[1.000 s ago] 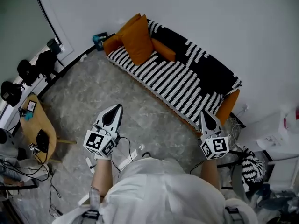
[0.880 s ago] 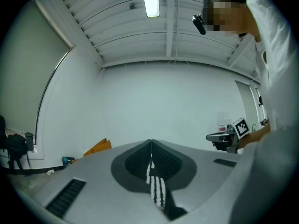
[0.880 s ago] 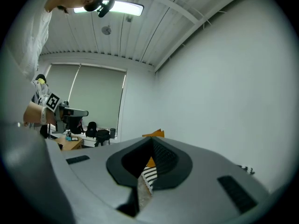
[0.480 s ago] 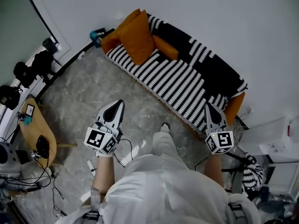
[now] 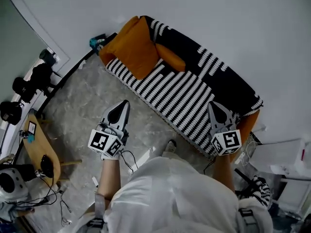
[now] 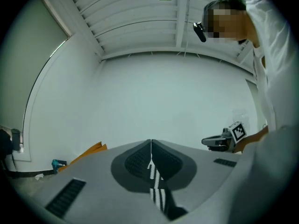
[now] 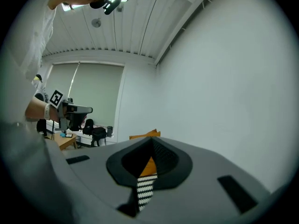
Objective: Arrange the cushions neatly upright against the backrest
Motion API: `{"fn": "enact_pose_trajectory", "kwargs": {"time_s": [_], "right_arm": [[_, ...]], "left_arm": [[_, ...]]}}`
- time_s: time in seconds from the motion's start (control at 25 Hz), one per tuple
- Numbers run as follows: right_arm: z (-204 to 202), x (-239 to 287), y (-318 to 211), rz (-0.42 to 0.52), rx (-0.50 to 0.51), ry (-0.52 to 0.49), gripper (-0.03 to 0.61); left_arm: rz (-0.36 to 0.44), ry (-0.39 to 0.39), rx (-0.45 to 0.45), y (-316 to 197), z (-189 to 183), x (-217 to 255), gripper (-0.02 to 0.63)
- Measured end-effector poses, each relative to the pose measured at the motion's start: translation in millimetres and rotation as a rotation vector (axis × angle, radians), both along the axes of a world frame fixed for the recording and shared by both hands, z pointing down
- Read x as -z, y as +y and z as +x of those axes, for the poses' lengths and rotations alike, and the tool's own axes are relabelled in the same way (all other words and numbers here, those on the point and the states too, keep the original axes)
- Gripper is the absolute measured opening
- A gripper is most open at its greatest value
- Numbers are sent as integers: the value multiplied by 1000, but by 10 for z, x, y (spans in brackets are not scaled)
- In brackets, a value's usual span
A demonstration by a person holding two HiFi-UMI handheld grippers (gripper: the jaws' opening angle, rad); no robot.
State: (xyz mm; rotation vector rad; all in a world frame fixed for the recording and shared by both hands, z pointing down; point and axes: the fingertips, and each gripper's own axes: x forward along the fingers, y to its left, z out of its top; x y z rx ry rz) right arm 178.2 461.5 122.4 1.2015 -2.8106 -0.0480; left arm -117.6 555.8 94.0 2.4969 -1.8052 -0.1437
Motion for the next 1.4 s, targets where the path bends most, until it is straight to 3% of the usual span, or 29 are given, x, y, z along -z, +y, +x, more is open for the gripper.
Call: {"fn": "enact_pose_trajectory", "kwargs": {"time_s": [0.4,0.76,1.08,1.4], "right_arm": [[-80,-166,-915,-41,38,-18,8],[-425,-523,-1635,-112,49,25,17],[-706,-891,-2541,-199,-17,24,17],[-1017,-1255,-3330,-272,-72,15,18]], "left_arm": [[-23,-1,0,-1017,62,-200,17],[-71,17,-66,-1960,-39,-489,17],[-132,48,-137,-3075,-202,-913,17],[-195,21,-224,-4013,-238,-1155,17]]}}
